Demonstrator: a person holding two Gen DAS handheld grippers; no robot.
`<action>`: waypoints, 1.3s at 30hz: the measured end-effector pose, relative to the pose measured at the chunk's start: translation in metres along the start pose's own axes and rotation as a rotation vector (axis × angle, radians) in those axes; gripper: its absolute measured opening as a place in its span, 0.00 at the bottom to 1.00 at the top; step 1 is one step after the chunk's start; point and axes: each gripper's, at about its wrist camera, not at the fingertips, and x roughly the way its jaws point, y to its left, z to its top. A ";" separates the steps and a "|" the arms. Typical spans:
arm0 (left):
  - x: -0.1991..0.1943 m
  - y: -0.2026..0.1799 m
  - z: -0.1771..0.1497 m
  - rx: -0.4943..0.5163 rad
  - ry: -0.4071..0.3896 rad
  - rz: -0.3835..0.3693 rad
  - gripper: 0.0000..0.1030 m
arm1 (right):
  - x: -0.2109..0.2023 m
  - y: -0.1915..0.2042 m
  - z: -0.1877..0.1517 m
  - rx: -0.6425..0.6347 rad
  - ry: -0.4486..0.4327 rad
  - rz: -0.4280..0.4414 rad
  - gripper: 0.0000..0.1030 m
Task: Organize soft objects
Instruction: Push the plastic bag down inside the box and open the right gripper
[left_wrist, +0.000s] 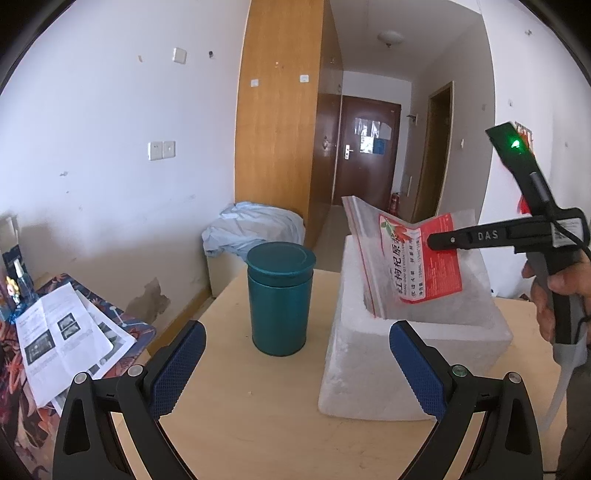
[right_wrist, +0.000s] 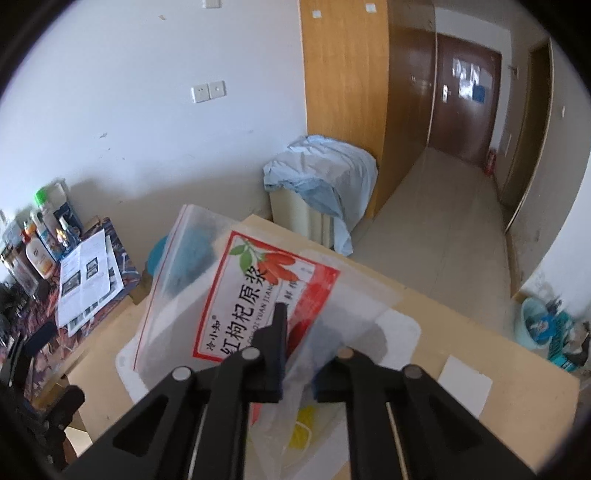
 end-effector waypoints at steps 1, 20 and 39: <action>0.001 0.000 -0.001 0.002 0.005 0.000 0.97 | 0.001 0.004 -0.001 -0.021 0.010 -0.001 0.12; -0.003 0.008 -0.004 -0.028 0.009 0.013 0.97 | 0.059 0.025 -0.011 -0.143 0.197 -0.086 0.10; -0.010 0.013 -0.003 -0.043 -0.010 0.013 0.97 | 0.043 0.019 -0.008 -0.107 0.225 -0.092 0.49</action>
